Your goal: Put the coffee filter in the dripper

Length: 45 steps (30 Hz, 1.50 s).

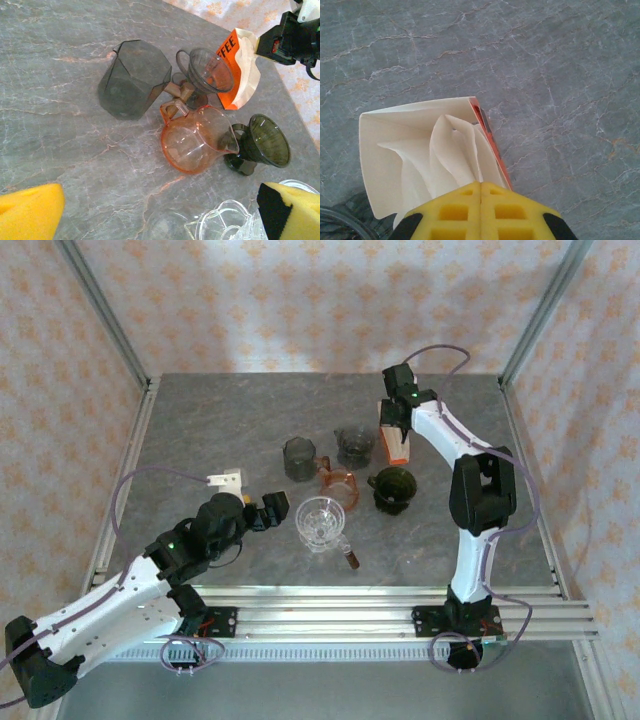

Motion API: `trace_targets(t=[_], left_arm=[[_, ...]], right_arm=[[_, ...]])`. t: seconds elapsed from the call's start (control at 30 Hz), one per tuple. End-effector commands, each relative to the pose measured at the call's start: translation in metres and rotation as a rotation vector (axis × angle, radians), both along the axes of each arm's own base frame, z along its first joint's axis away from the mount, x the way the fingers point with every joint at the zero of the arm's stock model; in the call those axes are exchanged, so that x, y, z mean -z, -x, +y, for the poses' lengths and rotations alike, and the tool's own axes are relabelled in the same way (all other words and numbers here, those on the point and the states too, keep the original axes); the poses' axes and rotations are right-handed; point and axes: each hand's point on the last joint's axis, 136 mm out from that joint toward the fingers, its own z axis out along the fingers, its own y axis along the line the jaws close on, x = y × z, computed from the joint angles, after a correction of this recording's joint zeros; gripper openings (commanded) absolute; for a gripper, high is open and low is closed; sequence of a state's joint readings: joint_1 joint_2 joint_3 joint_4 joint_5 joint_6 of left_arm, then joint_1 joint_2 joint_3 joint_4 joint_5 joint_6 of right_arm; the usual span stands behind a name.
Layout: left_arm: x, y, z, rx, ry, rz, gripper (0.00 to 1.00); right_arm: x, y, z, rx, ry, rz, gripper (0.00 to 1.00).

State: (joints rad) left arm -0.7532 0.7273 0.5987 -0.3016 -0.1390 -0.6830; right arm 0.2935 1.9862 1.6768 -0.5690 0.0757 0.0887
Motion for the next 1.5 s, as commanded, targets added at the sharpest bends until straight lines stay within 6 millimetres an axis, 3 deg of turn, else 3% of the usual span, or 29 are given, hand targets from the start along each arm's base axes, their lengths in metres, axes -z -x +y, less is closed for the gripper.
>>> trace_targets(t=[0.0, 0.17, 0.6, 0.97, 1.23, 1.47], left_arm=[[0.000, -0.003, 0.001, -0.013, 0.015, -0.005, 1.00], [0.001, -0.003, 0.001, -0.016, 0.023, -0.001, 1.00], [0.000, -0.002, 0.000, -0.016, 0.043, 0.005, 1.00], [-0.009, -0.002, 0.001, -0.016, 0.052, -0.005, 1.00], [-0.028, 0.002, -0.001, 0.000, 0.107, -0.027, 1.00], [-0.026, 0.012, -0.002, 0.019, 0.129, 0.030, 1.00]], right_arm=[[-0.004, -0.002, -0.006, 0.011, 0.022, 0.001, 0.00], [-0.015, 0.002, -0.006, 0.017, 0.009, -0.027, 0.00], [-0.054, 0.035, -0.015, 0.047, -0.037, -0.138, 0.00], [-0.114, 0.067, -0.017, 0.058, -0.083, -0.279, 0.00], [-0.163, 0.130, -0.004, -0.004, -0.170, -0.378, 0.00], [-0.184, 0.214, 0.017, -0.143, -0.335, -0.375, 0.00]])
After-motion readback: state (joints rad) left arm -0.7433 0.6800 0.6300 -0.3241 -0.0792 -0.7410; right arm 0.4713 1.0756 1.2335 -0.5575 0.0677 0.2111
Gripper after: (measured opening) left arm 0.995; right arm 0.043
